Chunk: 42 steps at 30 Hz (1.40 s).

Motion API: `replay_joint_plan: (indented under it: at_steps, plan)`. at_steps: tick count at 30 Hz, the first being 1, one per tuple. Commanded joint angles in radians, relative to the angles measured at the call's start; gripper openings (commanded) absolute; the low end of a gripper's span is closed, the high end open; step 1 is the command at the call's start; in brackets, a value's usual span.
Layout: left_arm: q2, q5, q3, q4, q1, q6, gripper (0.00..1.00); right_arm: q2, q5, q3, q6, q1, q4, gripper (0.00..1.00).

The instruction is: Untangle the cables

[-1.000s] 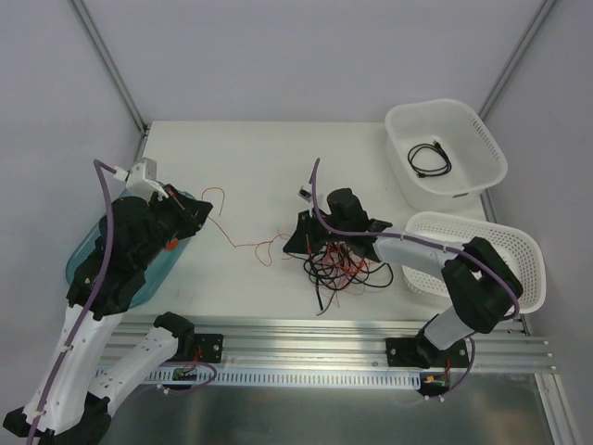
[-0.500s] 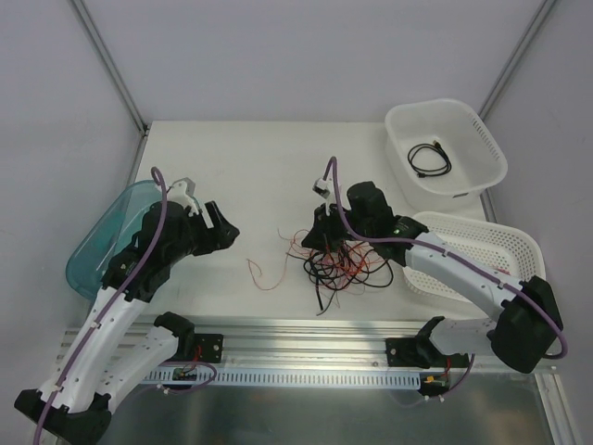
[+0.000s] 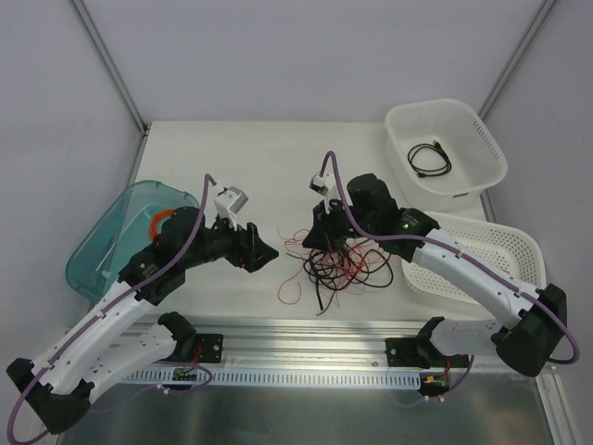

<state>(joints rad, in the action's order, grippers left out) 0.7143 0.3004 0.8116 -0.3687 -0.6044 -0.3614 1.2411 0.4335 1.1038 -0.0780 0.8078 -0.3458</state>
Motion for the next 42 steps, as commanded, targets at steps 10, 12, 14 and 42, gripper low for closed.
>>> replay_joint_plan:
  at_steps: [10,12,14,42]
  plan:
    - [0.071,-0.072,-0.094,0.313,-0.143,0.266,0.63,-0.031,0.105,0.039,0.073,0.016,0.033,0.01]
    - [0.076,-0.066,-0.115,0.33,-0.147,0.291,0.61,-0.031,0.114,0.041,0.073,0.016,0.036,0.01]
    - [0.083,-0.049,-0.127,0.358,-0.15,0.317,0.6,-0.029,0.12,0.045,0.103,0.016,0.04,0.01]
    - [0.048,0.049,-0.183,0.445,-0.186,0.25,0.0,0.027,-0.041,0.036,0.098,0.016,-0.022,0.14]
